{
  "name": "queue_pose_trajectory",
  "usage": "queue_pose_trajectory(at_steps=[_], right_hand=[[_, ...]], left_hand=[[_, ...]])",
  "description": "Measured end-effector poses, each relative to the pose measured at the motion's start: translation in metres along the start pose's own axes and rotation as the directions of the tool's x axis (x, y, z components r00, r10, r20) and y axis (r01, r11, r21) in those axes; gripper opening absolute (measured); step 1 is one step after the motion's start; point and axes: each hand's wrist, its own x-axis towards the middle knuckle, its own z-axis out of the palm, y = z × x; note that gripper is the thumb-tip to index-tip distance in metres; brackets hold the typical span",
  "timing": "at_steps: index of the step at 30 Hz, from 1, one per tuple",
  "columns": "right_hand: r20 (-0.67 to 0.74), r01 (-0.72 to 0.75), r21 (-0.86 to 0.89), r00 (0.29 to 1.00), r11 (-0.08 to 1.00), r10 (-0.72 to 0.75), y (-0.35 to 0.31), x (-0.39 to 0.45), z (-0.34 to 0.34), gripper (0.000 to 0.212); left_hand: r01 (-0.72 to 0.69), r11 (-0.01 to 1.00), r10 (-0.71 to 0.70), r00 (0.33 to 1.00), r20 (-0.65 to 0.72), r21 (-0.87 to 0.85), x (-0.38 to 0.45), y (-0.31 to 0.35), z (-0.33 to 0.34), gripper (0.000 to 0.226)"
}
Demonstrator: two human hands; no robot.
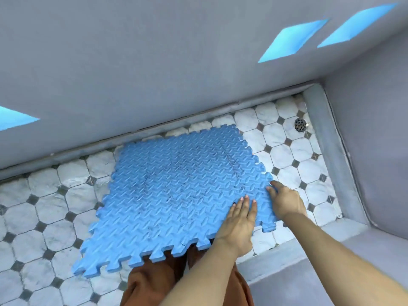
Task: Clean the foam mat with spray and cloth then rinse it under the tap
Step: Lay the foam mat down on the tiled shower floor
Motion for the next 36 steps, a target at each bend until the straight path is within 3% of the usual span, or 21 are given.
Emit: queue_pose_trajectory(at_steps=[6, 12, 18, 24, 28, 34, 36], right_hand=[[-0.047, -0.215, 0.242, 0.971, 0.946, 0.233, 0.114, 0.009, -0.021, 0.038], [-0.025, -0.410, 0.458, 0.881, 0.788, 0.473, 0.227, 0.004, -0.022, 0.038], [0.047, -0.515, 0.651, 0.760, 0.557, 0.648, 0.300, 0.007, -0.001, 0.040], [0.137, -0.549, 0.762, 0.655, 0.343, 0.743, 0.314, 0.033, 0.037, 0.041], [0.210, -0.538, 0.814, 0.626, 0.220, 0.751, 0.305, 0.067, 0.075, 0.039], [0.292, -0.602, 0.787, 0.554, 0.133, 0.779, 0.263, 0.116, 0.190, 0.042], [0.304, -0.600, 0.793, 0.542, 0.107, 0.784, 0.245, 0.134, 0.234, 0.042]], left_hand=[[-0.122, 0.982, 0.090, 0.973, 0.212, 0.143, 0.049, 0.067, 0.033, 0.098], [-0.246, 0.944, 0.154, 0.919, 0.363, 0.222, 0.086, 0.127, 0.076, 0.086], [-0.197, 0.896, 0.000, 0.896, 0.443, 0.398, 0.146, 0.140, 0.094, 0.098], [-0.329, 0.778, 0.059, 0.886, 0.461, 0.534, 0.209, 0.138, 0.100, 0.092], [-0.364, 0.718, 0.024, 0.865, 0.502, 0.593, 0.244, 0.115, 0.111, 0.092], [-0.534, 0.540, -0.025, 0.762, 0.647, 0.650, 0.306, 0.027, 0.146, 0.101], [-0.479, 0.552, -0.072, 0.788, 0.611, 0.683, 0.331, -0.013, 0.152, 0.090]])
